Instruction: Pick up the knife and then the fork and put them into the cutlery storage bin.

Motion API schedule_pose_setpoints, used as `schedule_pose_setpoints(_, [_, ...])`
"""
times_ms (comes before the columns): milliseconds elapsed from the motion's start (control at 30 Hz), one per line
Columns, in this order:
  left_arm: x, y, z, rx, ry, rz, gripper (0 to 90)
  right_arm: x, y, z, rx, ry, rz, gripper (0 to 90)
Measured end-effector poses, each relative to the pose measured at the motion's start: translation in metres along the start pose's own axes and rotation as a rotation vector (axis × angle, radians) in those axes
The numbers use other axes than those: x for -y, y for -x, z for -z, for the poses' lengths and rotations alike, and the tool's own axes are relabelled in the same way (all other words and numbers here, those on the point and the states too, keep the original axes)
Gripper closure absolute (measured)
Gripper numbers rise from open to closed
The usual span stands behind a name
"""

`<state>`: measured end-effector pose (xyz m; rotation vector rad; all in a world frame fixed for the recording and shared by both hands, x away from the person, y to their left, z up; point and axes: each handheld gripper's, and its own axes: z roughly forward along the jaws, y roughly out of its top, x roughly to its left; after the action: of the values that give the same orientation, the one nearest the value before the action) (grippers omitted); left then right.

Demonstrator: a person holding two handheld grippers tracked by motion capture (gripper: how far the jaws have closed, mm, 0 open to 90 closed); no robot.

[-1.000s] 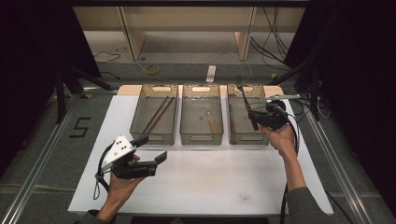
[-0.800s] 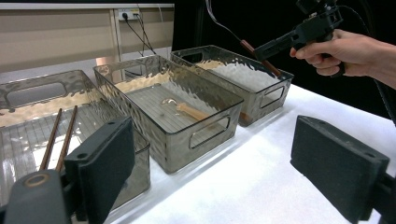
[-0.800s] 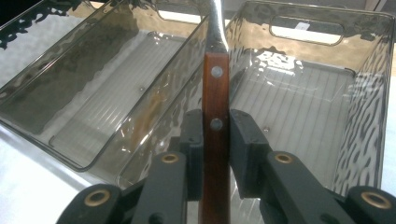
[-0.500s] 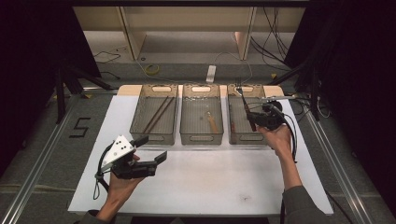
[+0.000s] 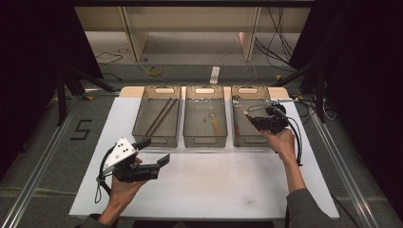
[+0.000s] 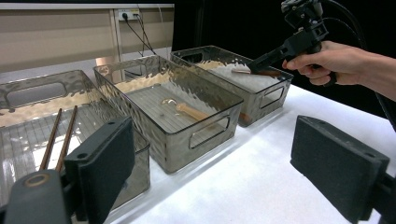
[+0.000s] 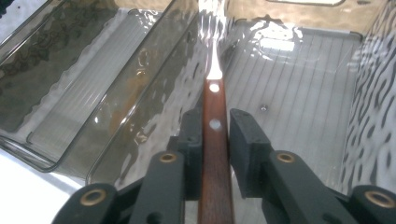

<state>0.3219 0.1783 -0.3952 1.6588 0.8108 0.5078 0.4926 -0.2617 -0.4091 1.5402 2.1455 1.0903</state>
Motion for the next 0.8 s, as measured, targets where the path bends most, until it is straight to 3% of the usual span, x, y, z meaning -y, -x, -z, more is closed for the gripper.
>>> schedule_pose_setpoints(167, [0.000, 0.000, 0.000, 0.000, -0.001, -0.002, 13.1, -0.003, -0.001, 0.007, -0.032, 0.030, 0.010, 63.4])
schedule_pose_setpoints(433, [0.000, 0.000, 0.000, 0.001, -0.001, -0.002, 13.1, -0.003, -0.007, 0.013, -0.073, 0.030, 0.039, 54.0])
schedule_pose_setpoints(800, [0.000, -0.001, 0.001, 0.007, 0.001, 0.011, 13.1, -0.001, -0.040, 0.026, -0.183, 0.064, 0.110, 37.3])
